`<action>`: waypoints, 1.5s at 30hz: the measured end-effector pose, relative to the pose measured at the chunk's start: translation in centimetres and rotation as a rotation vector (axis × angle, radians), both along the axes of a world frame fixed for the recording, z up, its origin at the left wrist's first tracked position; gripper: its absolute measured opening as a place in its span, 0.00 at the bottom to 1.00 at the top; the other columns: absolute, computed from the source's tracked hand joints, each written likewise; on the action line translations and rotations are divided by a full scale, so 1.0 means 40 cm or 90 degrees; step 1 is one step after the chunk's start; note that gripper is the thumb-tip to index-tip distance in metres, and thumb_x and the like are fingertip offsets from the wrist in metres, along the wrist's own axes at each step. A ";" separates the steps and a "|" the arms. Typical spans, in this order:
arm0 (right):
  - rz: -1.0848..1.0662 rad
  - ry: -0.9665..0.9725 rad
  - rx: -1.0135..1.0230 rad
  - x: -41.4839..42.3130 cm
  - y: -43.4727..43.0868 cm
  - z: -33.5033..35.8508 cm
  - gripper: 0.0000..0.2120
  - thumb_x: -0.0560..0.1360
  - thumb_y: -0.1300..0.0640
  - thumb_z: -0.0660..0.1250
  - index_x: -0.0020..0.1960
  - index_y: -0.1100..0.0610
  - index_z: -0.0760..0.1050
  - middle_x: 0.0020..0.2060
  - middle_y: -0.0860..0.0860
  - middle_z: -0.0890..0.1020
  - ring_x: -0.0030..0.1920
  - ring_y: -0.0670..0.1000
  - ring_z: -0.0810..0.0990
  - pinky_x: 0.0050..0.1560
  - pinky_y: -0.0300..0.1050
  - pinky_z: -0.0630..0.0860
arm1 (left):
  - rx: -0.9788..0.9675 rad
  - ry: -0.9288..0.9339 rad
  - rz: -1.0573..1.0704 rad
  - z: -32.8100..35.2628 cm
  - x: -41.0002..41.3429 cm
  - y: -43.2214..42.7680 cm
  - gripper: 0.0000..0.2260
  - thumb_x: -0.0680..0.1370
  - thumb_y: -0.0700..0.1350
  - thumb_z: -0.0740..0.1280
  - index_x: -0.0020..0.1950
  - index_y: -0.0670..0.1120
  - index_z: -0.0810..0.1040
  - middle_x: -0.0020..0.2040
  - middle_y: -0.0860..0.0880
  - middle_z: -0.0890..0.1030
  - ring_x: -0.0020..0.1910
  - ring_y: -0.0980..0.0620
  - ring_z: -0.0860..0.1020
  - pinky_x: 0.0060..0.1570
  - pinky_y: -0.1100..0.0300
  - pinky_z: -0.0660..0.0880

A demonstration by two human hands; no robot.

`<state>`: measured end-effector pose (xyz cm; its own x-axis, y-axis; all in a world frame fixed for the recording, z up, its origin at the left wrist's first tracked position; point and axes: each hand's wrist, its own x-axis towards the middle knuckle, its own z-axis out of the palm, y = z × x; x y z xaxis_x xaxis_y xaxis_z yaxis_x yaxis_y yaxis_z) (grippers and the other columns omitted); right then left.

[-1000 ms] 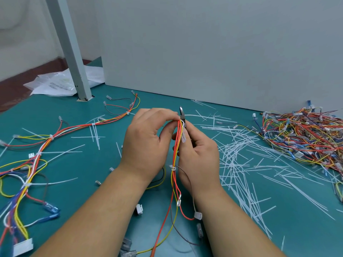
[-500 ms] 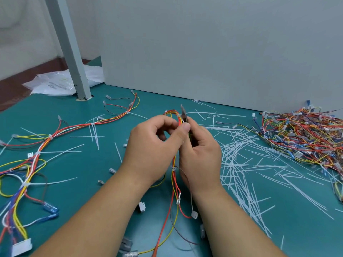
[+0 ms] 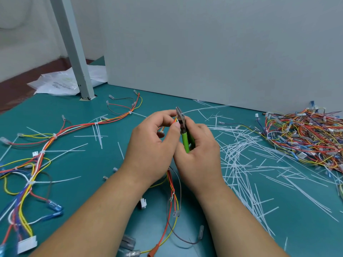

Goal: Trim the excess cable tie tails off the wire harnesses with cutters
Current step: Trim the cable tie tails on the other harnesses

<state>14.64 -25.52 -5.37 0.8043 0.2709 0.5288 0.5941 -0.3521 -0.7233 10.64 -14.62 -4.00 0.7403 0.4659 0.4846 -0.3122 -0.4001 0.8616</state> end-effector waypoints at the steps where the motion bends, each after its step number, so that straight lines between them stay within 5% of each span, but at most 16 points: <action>1: 0.010 0.009 -0.006 -0.001 0.000 0.001 0.25 0.73 0.60 0.69 0.70 0.49 0.79 0.45 0.50 0.77 0.46 0.44 0.76 0.49 0.30 0.69 | -0.007 -0.005 -0.001 0.000 0.000 0.002 0.04 0.78 0.48 0.66 0.43 0.53 0.78 0.54 0.67 0.82 0.54 0.59 0.82 0.52 0.56 0.79; 4: 0.037 0.043 -0.020 -0.002 0.000 0.004 0.33 0.71 0.59 0.65 0.77 0.51 0.72 0.51 0.50 0.75 0.53 0.41 0.75 0.60 0.35 0.71 | -0.011 -0.014 0.003 -0.001 0.002 0.010 0.05 0.77 0.46 0.66 0.42 0.53 0.77 0.52 0.67 0.82 0.50 0.59 0.82 0.46 0.66 0.77; 7: 0.033 0.074 -0.088 -0.006 0.005 0.005 0.30 0.79 0.48 0.60 0.81 0.42 0.62 0.57 0.48 0.73 0.63 0.51 0.73 0.72 0.55 0.68 | -0.001 -0.020 0.008 -0.003 0.003 0.014 0.05 0.77 0.45 0.66 0.42 0.54 0.77 0.51 0.68 0.82 0.49 0.61 0.81 0.46 0.69 0.76; 9: 0.047 0.094 -0.089 -0.009 0.009 0.002 0.28 0.82 0.45 0.57 0.82 0.40 0.59 0.58 0.47 0.72 0.65 0.53 0.73 0.72 0.57 0.68 | 0.018 -0.025 0.019 -0.006 0.005 0.015 0.05 0.77 0.45 0.66 0.42 0.54 0.76 0.52 0.70 0.81 0.51 0.63 0.81 0.48 0.70 0.76; 13: 0.011 0.066 -0.066 -0.010 0.005 0.004 0.27 0.81 0.45 0.58 0.81 0.41 0.62 0.55 0.46 0.73 0.59 0.51 0.75 0.66 0.53 0.73 | 0.047 -0.026 0.028 -0.012 0.007 0.015 0.04 0.78 0.46 0.66 0.44 0.54 0.76 0.54 0.69 0.81 0.54 0.63 0.80 0.50 0.68 0.75; 17: -0.057 0.052 0.002 -0.008 -0.004 0.003 0.24 0.79 0.48 0.71 0.73 0.52 0.74 0.54 0.44 0.81 0.56 0.45 0.79 0.61 0.37 0.73 | 0.124 -0.053 0.051 -0.012 0.008 0.028 0.03 0.79 0.44 0.66 0.45 0.49 0.76 0.55 0.60 0.81 0.56 0.60 0.79 0.52 0.64 0.75; 21: -0.057 0.042 0.051 -0.007 -0.002 0.004 0.16 0.77 0.46 0.70 0.59 0.54 0.82 0.49 0.45 0.85 0.52 0.44 0.81 0.57 0.42 0.77 | 0.184 -0.062 0.056 -0.010 0.004 0.030 0.04 0.79 0.44 0.65 0.46 0.46 0.75 0.56 0.56 0.80 0.58 0.59 0.77 0.54 0.59 0.76; 29: -0.035 0.039 0.078 -0.006 -0.005 0.000 0.21 0.77 0.47 0.68 0.65 0.56 0.82 0.52 0.46 0.85 0.54 0.43 0.82 0.59 0.37 0.76 | 0.274 -0.030 0.039 -0.002 -0.002 0.036 0.04 0.80 0.40 0.66 0.45 0.44 0.74 0.58 0.51 0.80 0.60 0.56 0.75 0.58 0.59 0.73; 36: -0.010 0.008 0.010 0.003 -0.012 -0.002 0.14 0.79 0.50 0.69 0.63 0.51 0.83 0.45 0.47 0.83 0.47 0.44 0.79 0.50 0.34 0.72 | 0.365 -0.018 0.068 0.004 -0.004 0.044 0.04 0.79 0.40 0.64 0.45 0.46 0.72 0.55 0.52 0.79 0.53 0.46 0.75 0.59 0.62 0.66; 40: -0.004 -0.013 0.013 0.003 -0.010 -0.003 0.06 0.80 0.50 0.68 0.50 0.50 0.82 0.34 0.43 0.75 0.39 0.46 0.74 0.41 0.37 0.67 | 0.371 -0.013 0.078 0.004 -0.003 0.044 0.04 0.80 0.41 0.63 0.45 0.46 0.72 0.55 0.53 0.79 0.52 0.47 0.75 0.58 0.65 0.65; 45: 0.016 -0.002 0.050 0.008 -0.007 -0.007 0.13 0.81 0.49 0.66 0.38 0.44 0.71 0.29 0.46 0.67 0.33 0.49 0.66 0.35 0.42 0.62 | 0.310 -0.022 0.065 -0.001 -0.005 0.037 0.03 0.80 0.44 0.65 0.48 0.46 0.77 0.55 0.52 0.80 0.55 0.48 0.77 0.61 0.60 0.69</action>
<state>14.97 -25.81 -5.64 0.7961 0.2483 0.5519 0.6044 -0.2791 -0.7462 10.44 -13.16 -4.06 0.6822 0.2487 0.6876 -0.2754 -0.7837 0.5567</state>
